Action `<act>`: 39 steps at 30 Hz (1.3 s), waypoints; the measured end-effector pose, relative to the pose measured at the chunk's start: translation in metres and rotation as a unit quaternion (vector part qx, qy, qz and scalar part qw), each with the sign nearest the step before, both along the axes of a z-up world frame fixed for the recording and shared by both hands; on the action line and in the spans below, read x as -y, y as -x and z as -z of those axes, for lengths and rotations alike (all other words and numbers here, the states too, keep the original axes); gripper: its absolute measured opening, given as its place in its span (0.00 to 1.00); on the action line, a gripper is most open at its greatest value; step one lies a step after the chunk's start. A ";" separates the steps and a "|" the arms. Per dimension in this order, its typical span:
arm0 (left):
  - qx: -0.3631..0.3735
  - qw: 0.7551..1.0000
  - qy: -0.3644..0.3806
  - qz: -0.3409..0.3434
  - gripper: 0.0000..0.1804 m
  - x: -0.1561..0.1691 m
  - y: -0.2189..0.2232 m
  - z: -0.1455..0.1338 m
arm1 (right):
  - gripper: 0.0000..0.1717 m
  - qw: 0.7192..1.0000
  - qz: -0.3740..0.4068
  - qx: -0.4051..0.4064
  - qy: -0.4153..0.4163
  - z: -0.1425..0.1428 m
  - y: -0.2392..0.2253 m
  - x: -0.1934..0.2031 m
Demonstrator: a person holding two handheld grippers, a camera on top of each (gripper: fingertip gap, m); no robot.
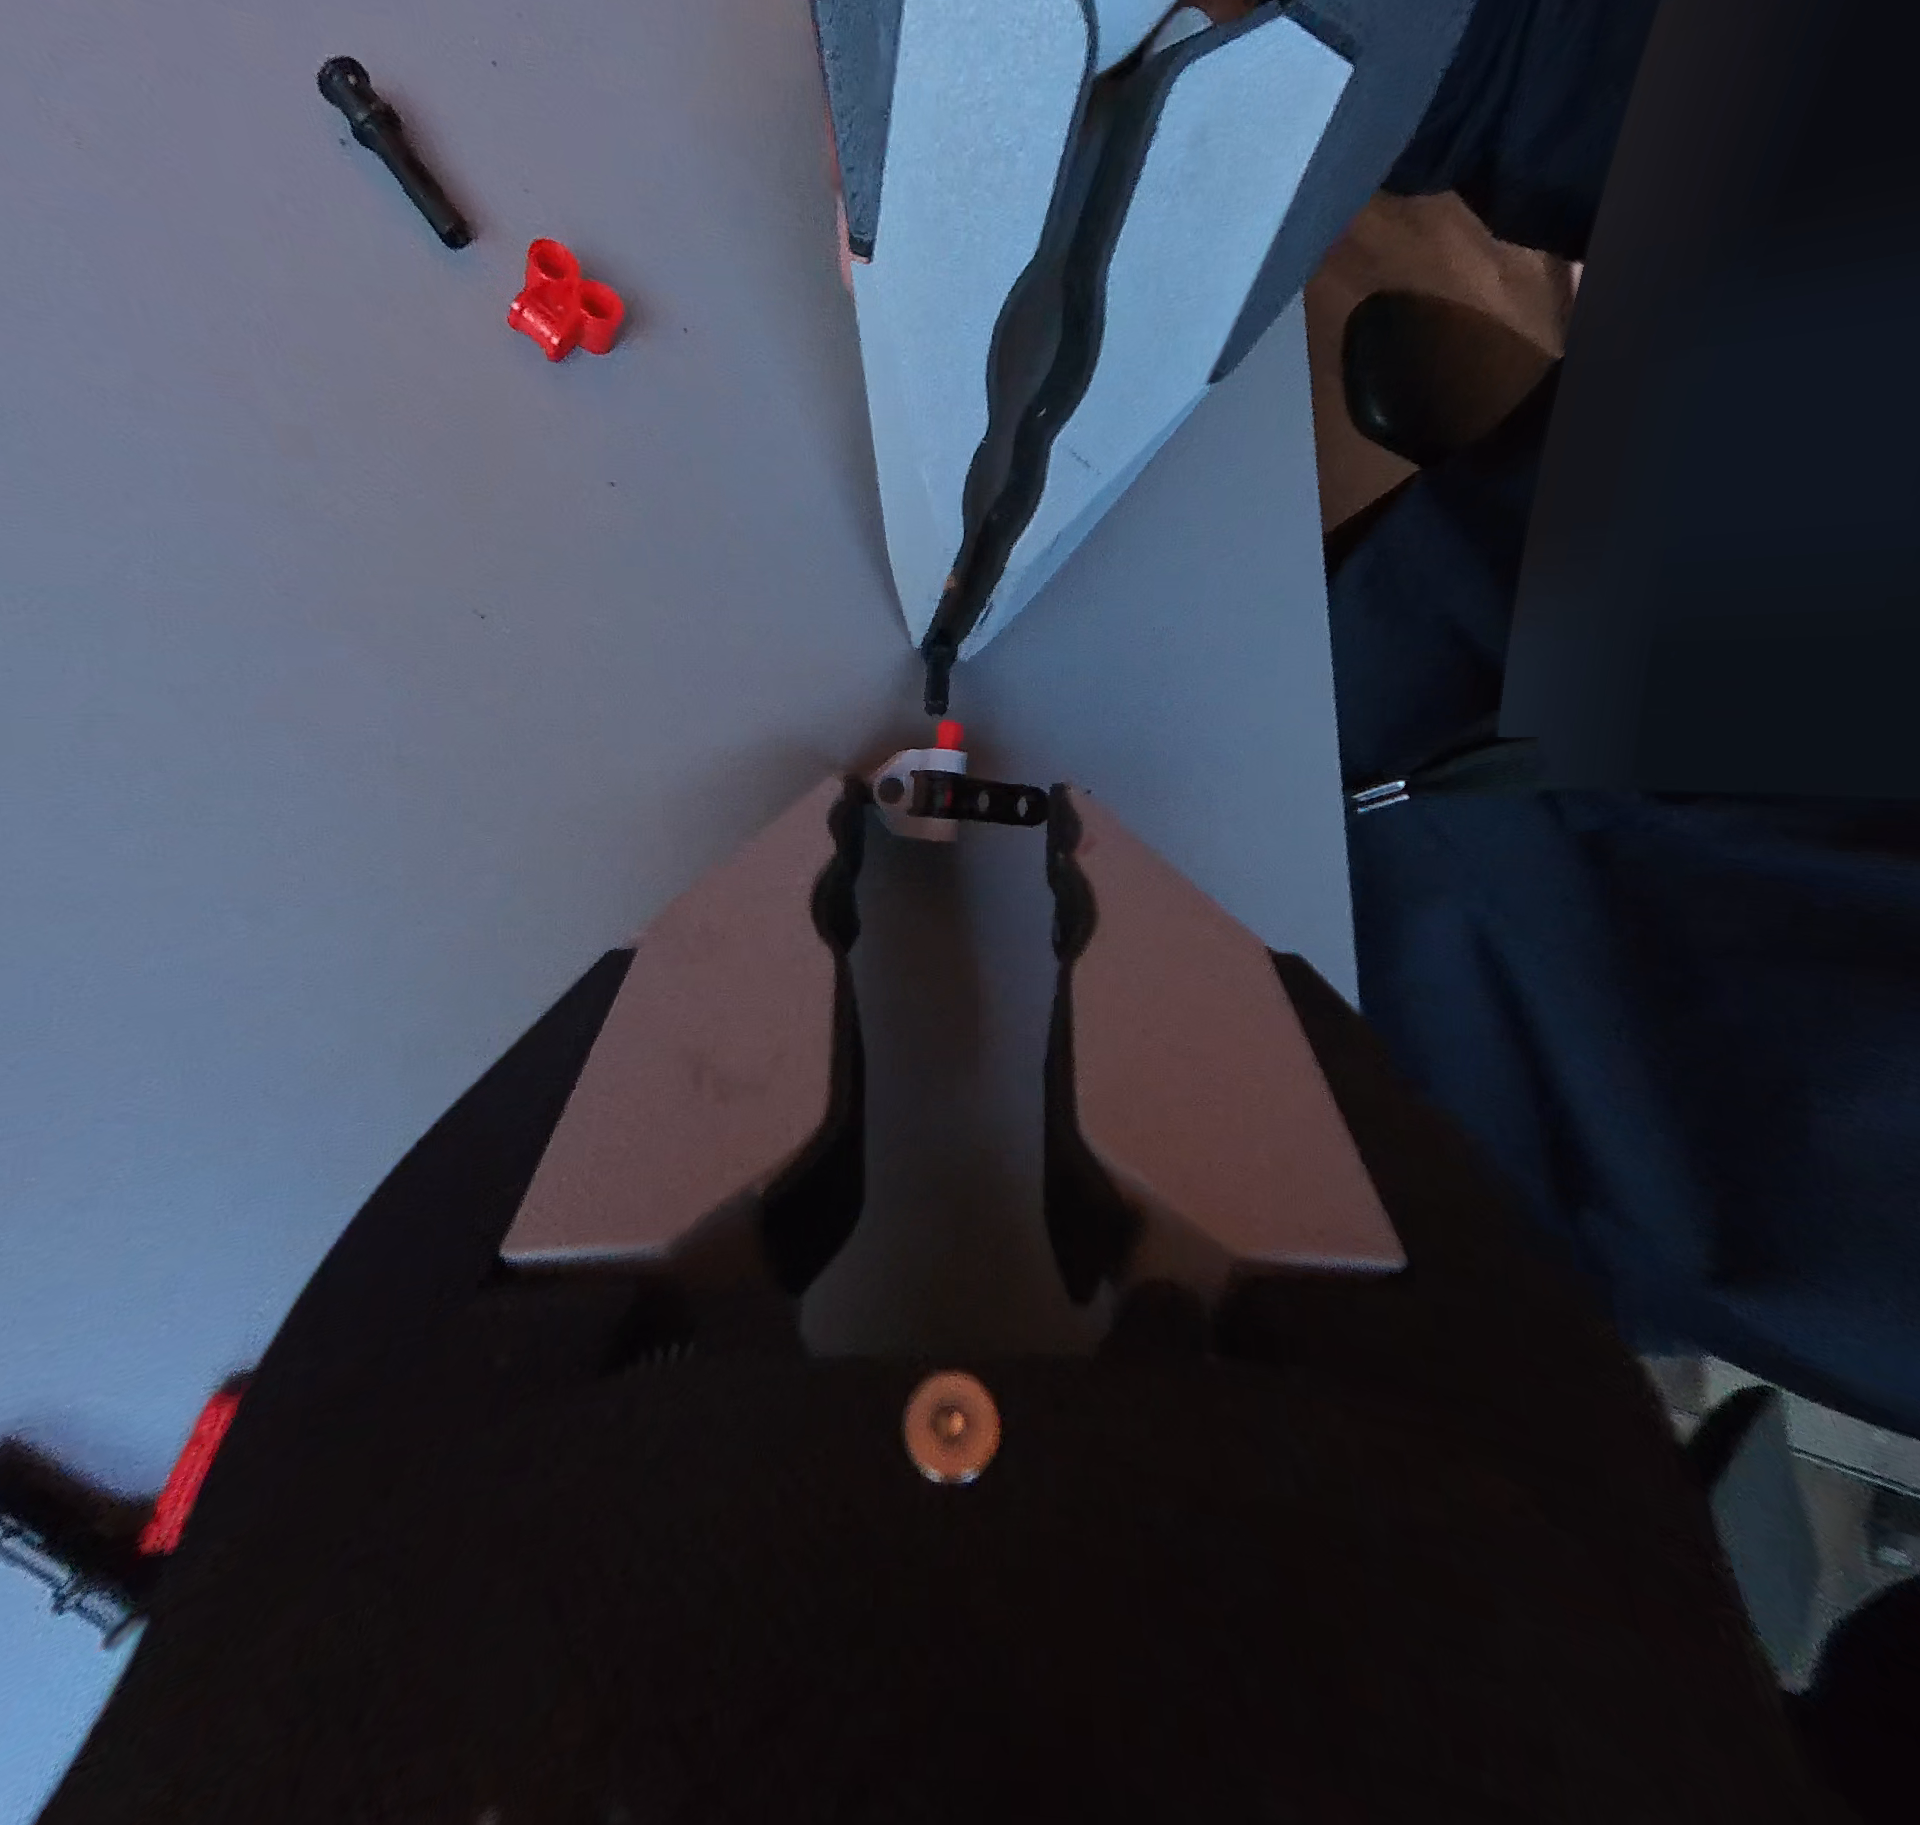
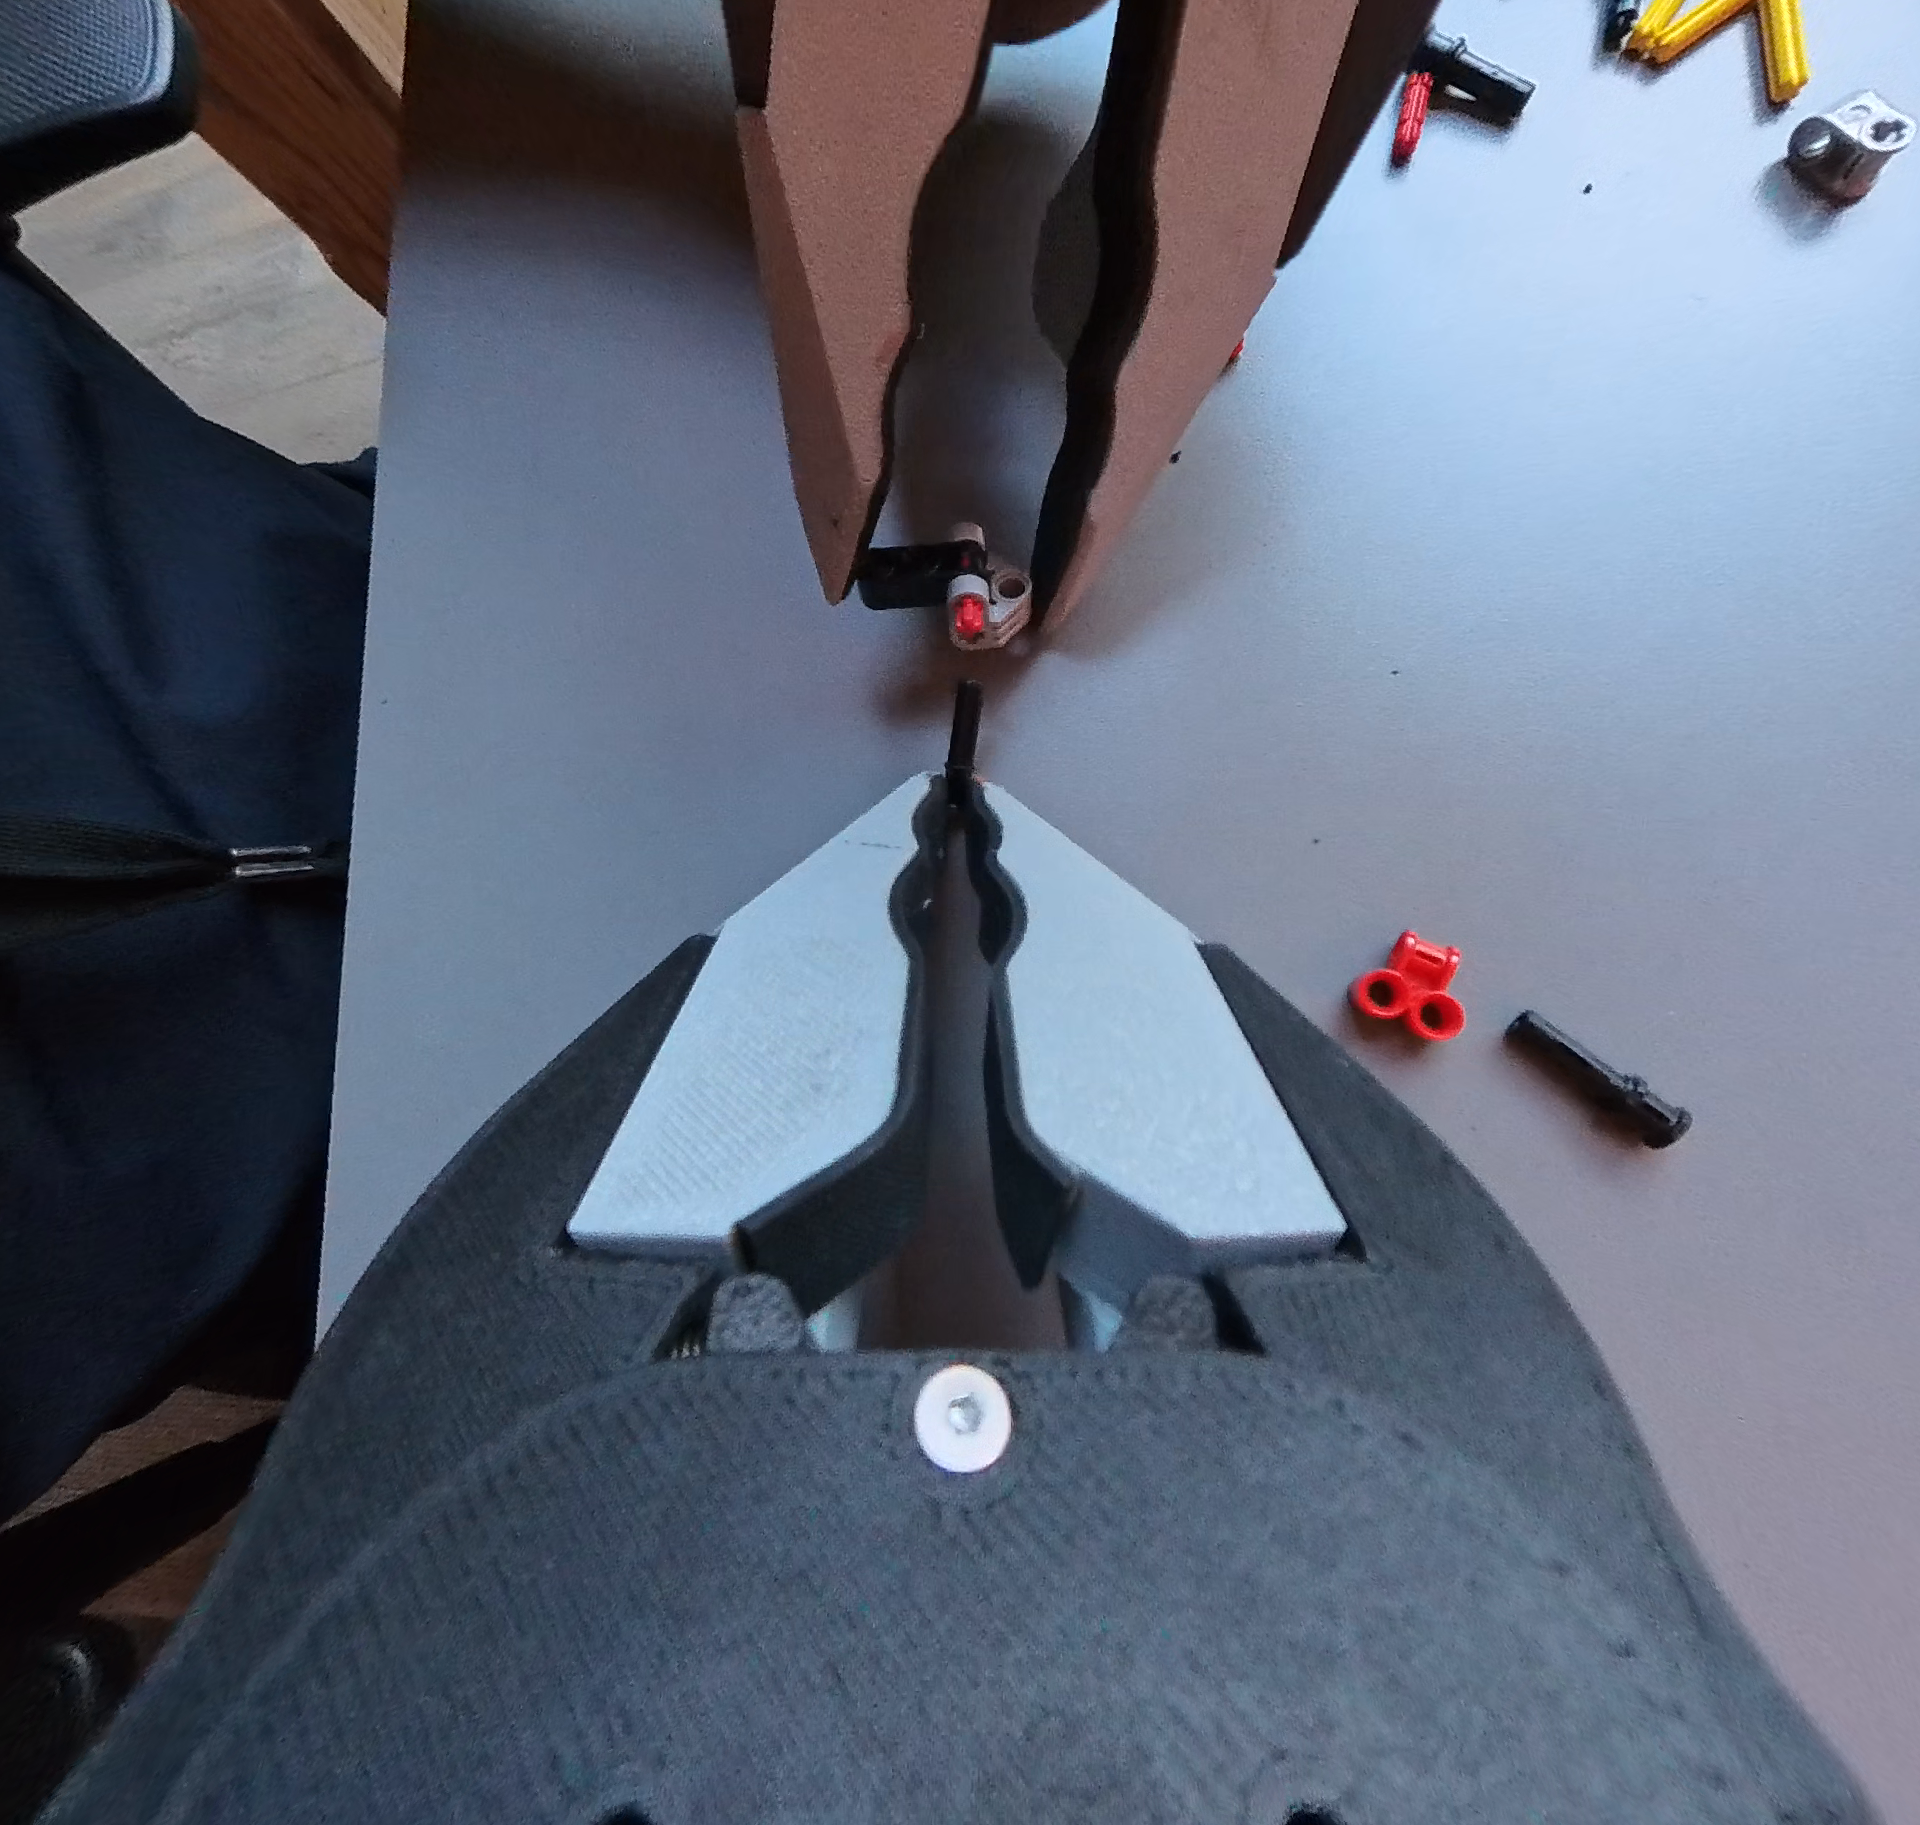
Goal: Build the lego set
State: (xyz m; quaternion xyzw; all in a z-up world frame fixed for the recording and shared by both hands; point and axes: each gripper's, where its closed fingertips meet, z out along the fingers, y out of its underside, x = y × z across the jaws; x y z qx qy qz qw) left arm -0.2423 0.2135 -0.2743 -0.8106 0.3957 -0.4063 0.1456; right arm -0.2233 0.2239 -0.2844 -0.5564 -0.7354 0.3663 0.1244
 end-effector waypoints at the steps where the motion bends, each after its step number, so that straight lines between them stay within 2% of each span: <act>1: 0.000 1.000 0.011 -0.003 0.18 0.000 -0.001 0.000 | 0.00 1.000 -0.002 -0.002 -0.003 -0.001 0.000 0.000; 6: -0.007 0.997 0.079 -0.023 0.18 -0.001 -0.004 -0.002 | 0.00 1.000 -0.005 -0.004 -0.012 -0.002 0.001 0.001; 9: -0.023 0.996 0.089 -0.019 0.18 -0.002 -0.008 -0.002 | 0.00 1.000 -0.004 0.000 -0.019 0.000 0.000 0.000; 21: -0.088 0.995 0.035 0.009 0.18 0.002 -0.014 0.001 | 0.00 0.998 -0.006 -0.003 -0.062 0.000 -0.007 -0.014; 24: -0.108 0.994 0.000 0.008 0.26 -0.002 -0.011 -0.001 | 0.00 0.997 -0.018 -0.011 -0.072 -0.003 -0.008 -0.011; 25: -0.112 0.994 -0.007 0.009 0.26 -0.002 -0.010 -0.002 | 0.00 0.996 -0.022 -0.016 -0.080 -0.004 -0.008 -0.011; 30: -0.100 0.994 -0.031 0.004 0.17 -0.008 -0.014 -0.011 | 0.00 0.993 -0.031 -0.051 -0.099 -0.013 -0.005 -0.009; 36: -0.117 0.990 -0.071 0.015 0.01 -0.013 -0.020 -0.005 | 0.00 0.993 -0.030 -0.054 -0.101 -0.014 -0.005 -0.008; 39: -0.119 0.989 -0.081 0.016 0.01 -0.014 -0.021 -0.006 | 0.00 0.992 -0.030 -0.052 -0.107 -0.013 -0.005 -0.009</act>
